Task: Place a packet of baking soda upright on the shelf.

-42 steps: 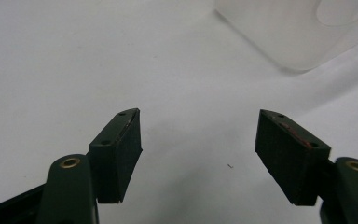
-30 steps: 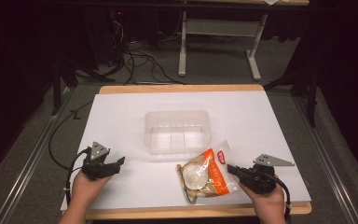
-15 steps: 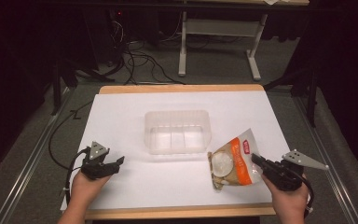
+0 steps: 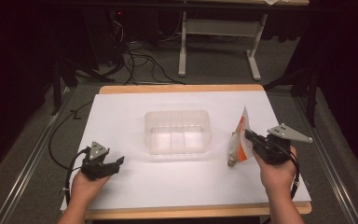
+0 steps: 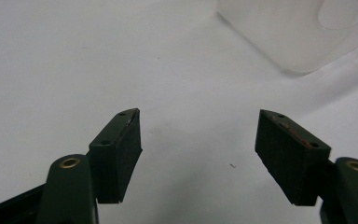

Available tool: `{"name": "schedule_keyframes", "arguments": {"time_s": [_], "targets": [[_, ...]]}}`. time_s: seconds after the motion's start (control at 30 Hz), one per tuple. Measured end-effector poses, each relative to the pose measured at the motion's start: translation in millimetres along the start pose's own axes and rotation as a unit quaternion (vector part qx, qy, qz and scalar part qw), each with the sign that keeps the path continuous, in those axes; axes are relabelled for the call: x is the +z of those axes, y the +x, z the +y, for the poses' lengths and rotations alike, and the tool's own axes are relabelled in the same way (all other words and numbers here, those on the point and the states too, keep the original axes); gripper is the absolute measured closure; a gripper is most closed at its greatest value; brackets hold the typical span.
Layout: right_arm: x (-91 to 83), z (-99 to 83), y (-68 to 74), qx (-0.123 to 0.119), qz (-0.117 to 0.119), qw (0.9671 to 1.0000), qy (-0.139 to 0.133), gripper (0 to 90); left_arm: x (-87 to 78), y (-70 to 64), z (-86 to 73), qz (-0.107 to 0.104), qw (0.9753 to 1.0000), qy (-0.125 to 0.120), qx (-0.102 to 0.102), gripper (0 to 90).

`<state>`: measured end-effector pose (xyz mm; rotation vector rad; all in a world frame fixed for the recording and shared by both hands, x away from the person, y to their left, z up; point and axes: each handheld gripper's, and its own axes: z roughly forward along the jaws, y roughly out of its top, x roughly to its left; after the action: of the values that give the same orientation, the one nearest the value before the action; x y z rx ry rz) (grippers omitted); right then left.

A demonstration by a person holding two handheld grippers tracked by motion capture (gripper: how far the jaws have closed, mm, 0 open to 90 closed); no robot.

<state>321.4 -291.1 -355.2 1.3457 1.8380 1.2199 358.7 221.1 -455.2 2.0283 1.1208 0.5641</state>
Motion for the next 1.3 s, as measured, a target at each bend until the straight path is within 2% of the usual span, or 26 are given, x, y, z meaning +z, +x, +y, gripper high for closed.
{"name": "schedule_keyframes", "arguments": {"time_s": [0.07,0.13,0.2,0.3,0.5,0.63,0.8,0.83,0.97,1.1,1.3], "targets": [[6.3,-1.4,-0.4,0.005,0.001,1.0,-0.002,90.0,0.2,0.5,-0.1,0.0,1.0,-0.001,0.0,31.8],[9.5,-3.5,-2.6,0.023,0.014,0.9996,-0.012,89.9,-0.2,1.0,-0.3,-0.001,1.0,0.0,0.001,31.8],[10.7,-5.4,-5.2,0.033,0.033,0.9987,-0.022,83.1,-0.1,1.0,-0.5,-0.001,1.0,0.001,0.001,31.7],[13.3,-10.0,-6.6,0.036,0.045,0.9981,-0.022,79.7,0.4,0.0,-0.5,-0.003,1.0,0.001,0.002,31.8],[17.4,-22.3,-5.4,0.038,0.044,0.9981,-0.018,67.6,2.2,0.2,-0.4,-0.002,1.0,0.002,0.003,31.8],[17.5,-32.1,-3.6,0.039,0.039,0.9981,-0.026,58.9,2.8,0.3,-0.3,-0.004,1.0,0.003,0.006,31.8],[16.5,-40.4,3.2,0.026,0.032,0.9989,-0.024,52.7,1.2,-2.3,-0.6,-0.005,1.0,0.003,0.007,31.7],[16.0,-42.6,5.8,0.02,0.024,0.9992,-0.023,50.2,0.6,-2.7,-0.6,-0.003,1.0,0.001,0.008,31.7],[17.1,-45.5,7.2,0.016,0.015,0.9996,-0.021,50.7,-0.5,-3.1,-0.5,-0.002,1.0,0.0,0.007,31.7],[24.9,-51.2,7.7,0.012,0.008,0.9999,-0.006,55.2,0.5,-2.5,-1.2,-0.002,1.0,0.002,0.005,31.5],[26.3,-52.7,7.6,0.011,-0.005,0.9999,-0.01,60.6,0.8,-3.0,-1.8,-0.005,1.0,0.002,0.005,31.5]]}}
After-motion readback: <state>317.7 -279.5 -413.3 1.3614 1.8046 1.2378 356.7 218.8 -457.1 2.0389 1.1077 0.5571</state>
